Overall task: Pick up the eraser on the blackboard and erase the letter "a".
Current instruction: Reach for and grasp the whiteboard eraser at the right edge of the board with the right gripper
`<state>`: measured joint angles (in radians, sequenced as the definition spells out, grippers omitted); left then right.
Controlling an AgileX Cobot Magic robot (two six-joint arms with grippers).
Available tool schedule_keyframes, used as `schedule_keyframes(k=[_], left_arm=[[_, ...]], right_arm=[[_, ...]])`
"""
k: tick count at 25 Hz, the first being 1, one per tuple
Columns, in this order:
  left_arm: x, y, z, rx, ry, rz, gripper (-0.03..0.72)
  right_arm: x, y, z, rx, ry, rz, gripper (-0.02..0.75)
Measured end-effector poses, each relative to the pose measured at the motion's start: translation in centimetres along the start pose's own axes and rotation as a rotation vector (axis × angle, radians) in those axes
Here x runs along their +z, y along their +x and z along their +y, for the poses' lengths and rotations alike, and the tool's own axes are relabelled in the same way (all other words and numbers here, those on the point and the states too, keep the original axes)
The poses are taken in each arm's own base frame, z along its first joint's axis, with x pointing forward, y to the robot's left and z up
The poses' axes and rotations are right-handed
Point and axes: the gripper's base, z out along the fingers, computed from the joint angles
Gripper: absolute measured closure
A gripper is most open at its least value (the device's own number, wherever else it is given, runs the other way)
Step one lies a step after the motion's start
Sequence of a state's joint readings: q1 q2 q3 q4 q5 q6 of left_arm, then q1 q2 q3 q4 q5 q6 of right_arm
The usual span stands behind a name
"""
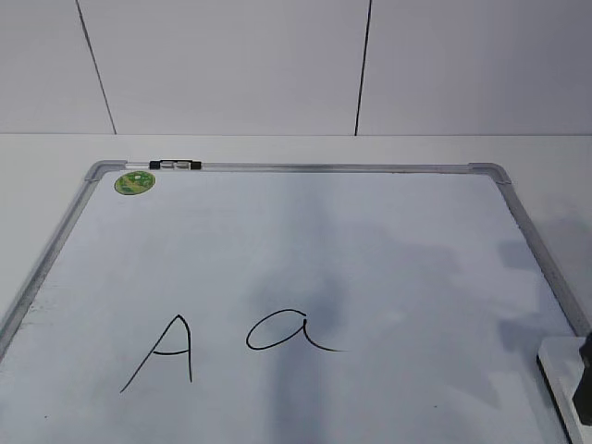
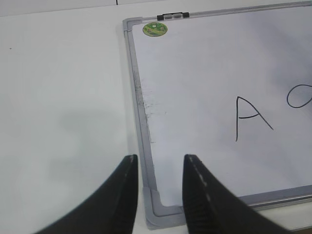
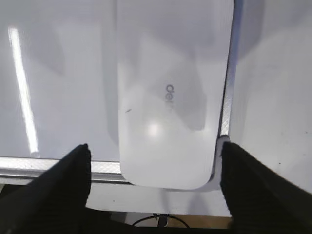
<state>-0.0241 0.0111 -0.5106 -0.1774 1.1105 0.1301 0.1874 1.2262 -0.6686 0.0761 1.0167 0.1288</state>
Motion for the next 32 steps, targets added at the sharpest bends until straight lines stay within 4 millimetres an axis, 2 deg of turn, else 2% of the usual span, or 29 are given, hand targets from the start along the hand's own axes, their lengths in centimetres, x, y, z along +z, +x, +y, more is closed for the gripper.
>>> schedule_keyframes(k=[20,32], left_arm=[[0.00,0.00,0.00,0.000,0.000,0.000,0.453],[0.00,0.00,-0.01,0.000,0.001,0.000,0.454]], right_arm=[[0.00,-0.82,-0.25,-0.025,0.029,-0.086,0.071],[0.04,-0.82,-0.05,0.029,0.005,-0.084,0.071]])
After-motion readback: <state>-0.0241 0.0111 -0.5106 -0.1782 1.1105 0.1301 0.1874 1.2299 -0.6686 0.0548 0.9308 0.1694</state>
